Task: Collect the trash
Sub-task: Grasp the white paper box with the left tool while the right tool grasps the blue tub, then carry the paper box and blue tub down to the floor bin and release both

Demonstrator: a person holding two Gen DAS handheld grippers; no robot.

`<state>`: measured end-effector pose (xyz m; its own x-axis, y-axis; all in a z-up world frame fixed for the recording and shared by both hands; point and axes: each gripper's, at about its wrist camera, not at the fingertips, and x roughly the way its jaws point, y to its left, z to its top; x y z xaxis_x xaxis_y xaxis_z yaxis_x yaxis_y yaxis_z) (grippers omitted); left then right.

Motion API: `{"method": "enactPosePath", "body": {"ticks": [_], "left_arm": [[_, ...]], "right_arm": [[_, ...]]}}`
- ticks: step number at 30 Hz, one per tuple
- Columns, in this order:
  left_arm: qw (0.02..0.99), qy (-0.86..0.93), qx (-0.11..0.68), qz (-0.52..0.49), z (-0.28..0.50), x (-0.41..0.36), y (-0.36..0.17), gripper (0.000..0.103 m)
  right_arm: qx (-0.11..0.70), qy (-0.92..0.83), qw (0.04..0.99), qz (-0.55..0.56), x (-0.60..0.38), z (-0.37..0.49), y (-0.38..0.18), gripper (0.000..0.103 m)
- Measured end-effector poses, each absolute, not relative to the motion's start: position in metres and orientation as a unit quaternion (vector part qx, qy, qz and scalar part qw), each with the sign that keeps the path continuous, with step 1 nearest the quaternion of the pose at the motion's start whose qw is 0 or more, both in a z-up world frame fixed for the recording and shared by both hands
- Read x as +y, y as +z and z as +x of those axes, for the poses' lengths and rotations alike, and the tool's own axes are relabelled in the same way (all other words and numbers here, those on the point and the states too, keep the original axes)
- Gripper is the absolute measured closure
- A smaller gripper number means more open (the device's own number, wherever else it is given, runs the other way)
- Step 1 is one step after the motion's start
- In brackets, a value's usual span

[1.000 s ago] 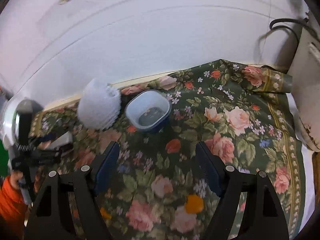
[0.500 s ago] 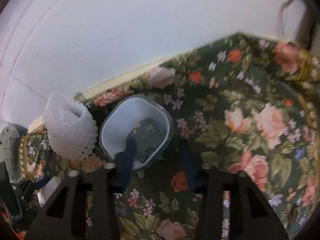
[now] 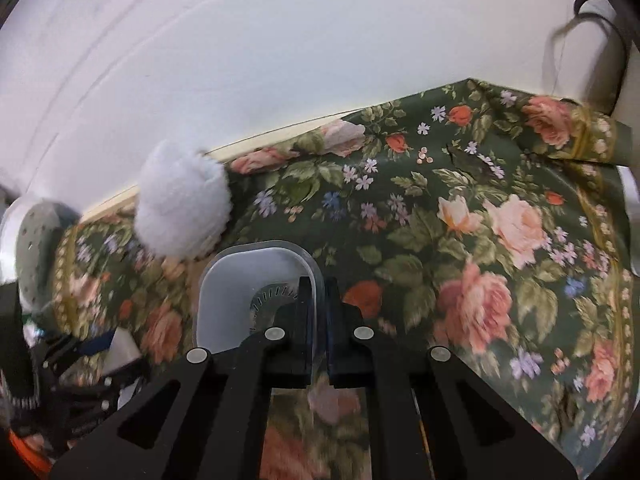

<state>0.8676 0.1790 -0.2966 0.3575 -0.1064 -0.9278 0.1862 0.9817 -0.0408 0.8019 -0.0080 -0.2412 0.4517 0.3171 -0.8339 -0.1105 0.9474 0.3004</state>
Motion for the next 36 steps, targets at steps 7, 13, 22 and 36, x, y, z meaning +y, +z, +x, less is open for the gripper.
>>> {"method": "enactPosePath", "body": {"ticks": [7,13,22,36], "left_arm": [[0.853,-0.079,0.515,0.020,0.836,0.159,-0.245,0.051],[0.877,-0.062,0.476,0.028,0.795,0.142,-0.195,0.052],[0.912,-0.012,0.411,0.013,0.729,0.110,-0.146,0.052],[0.938,0.009,0.345,-0.026,0.623,0.066,-0.090,0.052]], "right_arm": [[0.482,0.153,0.858,0.091,-0.032,0.769,-0.213,0.098],[0.454,0.173,0.870,0.084,-0.043,0.735,-0.185,0.098],[0.423,0.203,0.880,0.076,-0.085,0.672,-0.146,0.098],[0.370,0.237,0.896,0.066,-0.125,0.581,-0.098,0.098]]}}
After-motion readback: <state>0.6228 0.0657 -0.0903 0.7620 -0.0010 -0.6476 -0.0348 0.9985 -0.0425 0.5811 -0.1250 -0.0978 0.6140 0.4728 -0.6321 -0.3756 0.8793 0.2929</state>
